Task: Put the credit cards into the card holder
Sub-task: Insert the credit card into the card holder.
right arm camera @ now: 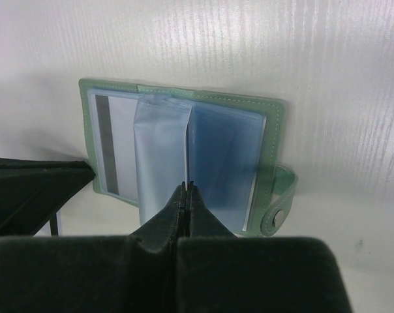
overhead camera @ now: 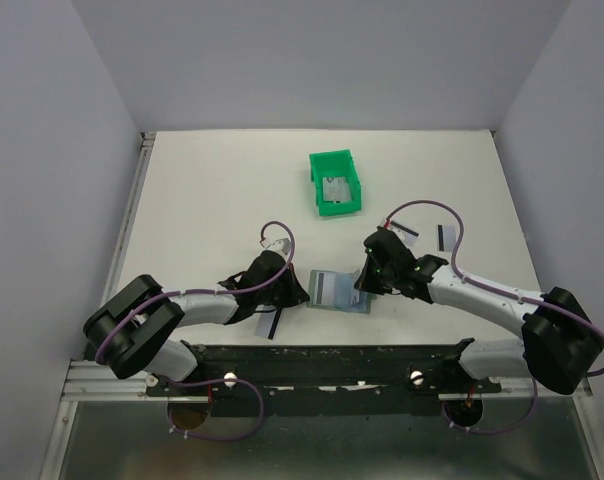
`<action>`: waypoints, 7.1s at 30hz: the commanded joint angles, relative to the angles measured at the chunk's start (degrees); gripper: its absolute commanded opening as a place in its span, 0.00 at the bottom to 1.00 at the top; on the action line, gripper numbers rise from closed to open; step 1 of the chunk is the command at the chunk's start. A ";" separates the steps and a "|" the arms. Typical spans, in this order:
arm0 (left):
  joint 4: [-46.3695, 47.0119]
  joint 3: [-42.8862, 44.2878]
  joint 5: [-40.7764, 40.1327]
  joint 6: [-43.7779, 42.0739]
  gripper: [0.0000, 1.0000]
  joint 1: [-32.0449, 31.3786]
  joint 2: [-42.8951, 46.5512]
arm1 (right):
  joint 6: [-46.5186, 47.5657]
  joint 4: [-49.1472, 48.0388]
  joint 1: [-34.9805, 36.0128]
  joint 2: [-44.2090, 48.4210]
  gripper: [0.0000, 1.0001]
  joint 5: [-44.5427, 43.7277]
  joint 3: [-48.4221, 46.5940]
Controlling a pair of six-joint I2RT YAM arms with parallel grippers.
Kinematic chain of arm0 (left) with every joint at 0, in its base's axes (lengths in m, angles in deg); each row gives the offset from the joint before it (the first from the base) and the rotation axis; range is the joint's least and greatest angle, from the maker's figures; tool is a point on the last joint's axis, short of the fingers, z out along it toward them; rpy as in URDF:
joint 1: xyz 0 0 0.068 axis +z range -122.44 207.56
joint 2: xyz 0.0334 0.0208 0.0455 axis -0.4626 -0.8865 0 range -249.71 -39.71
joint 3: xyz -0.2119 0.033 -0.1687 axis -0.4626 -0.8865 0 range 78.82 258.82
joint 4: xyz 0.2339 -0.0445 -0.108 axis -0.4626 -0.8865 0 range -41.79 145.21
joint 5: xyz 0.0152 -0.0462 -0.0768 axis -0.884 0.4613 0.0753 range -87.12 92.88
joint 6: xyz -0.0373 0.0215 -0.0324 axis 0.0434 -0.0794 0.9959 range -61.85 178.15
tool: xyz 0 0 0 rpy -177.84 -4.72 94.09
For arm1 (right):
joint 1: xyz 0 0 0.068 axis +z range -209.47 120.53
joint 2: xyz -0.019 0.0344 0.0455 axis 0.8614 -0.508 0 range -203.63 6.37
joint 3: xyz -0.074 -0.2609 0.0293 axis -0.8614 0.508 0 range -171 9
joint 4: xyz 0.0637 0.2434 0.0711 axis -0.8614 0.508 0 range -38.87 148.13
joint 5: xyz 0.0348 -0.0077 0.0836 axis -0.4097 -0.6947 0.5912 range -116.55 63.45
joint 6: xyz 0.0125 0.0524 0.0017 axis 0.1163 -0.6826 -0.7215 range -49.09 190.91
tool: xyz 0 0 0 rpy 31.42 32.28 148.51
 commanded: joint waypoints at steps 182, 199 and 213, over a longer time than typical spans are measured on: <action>-5.83 2.20 -0.56 -2.15 0.00 0.81 -1.12 | -14.07 -44.09 -9.30 3.62 0.00 23.36 26.87; -5.91 2.73 -0.39 -2.24 0.00 0.81 -1.56 | -11.96 -51.29 -9.30 -1.74 0.00 25.29 27.14; -6.27 3.26 -0.39 -2.24 0.00 0.81 -1.83 | -9.85 -49.64 -9.30 -1.92 0.01 25.20 25.82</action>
